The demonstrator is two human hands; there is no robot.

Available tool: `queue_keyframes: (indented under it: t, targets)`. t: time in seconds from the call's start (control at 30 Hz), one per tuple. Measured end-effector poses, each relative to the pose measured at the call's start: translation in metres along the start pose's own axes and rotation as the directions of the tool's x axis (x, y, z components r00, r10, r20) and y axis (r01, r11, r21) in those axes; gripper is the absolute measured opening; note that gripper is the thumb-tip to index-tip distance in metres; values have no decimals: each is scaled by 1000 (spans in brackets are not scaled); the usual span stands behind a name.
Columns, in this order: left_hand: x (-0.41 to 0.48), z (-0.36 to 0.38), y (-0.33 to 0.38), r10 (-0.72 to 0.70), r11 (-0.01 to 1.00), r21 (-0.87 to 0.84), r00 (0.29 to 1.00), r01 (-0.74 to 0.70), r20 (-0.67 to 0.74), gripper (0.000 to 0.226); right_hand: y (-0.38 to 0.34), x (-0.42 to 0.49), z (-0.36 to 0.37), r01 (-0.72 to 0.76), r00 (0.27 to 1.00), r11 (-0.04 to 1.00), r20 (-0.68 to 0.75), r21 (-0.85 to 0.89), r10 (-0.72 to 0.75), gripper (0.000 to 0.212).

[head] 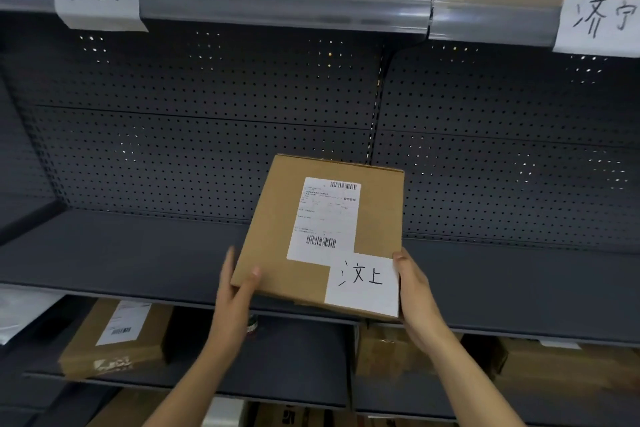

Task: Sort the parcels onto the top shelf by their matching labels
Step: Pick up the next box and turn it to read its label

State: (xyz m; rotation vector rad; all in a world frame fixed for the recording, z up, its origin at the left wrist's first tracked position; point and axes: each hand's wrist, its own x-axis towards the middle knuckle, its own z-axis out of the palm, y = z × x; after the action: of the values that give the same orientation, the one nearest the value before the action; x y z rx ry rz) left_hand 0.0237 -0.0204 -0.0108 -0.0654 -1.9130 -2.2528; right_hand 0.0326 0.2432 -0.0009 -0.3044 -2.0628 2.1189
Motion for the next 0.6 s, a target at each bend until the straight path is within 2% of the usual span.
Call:
queue_keyframes:
  t: [0.07,0.23,0.33,0.43,0.5,0.6]
  targets:
    - [0,-11,1,44,998,45,998,-47,50,55,-2,0,4,-6,1000,1000,28,-2,6,80]
    - [-4,-20,6,124,989,83,992,-123,-5,35,-6,-4,20,33,999,999,24,33,-34,88]
    - [-8,-27,12,183,977,123,982,-177,-37,36,-17,-12,33,66,997,996,29,56,-68,76]
    - [-8,-38,13,226,971,106,970,-216,-94,35,-32,-27,48,166,985,985,47,52,-169,59]
    - [-9,-46,17,249,968,79,958,-240,-141,39,-37,-39,57,262,961,964,78,54,-266,62]
    - [-15,-61,27,278,959,29,920,-281,-275,45,-40,-54,75,364,921,929,125,58,-369,78]
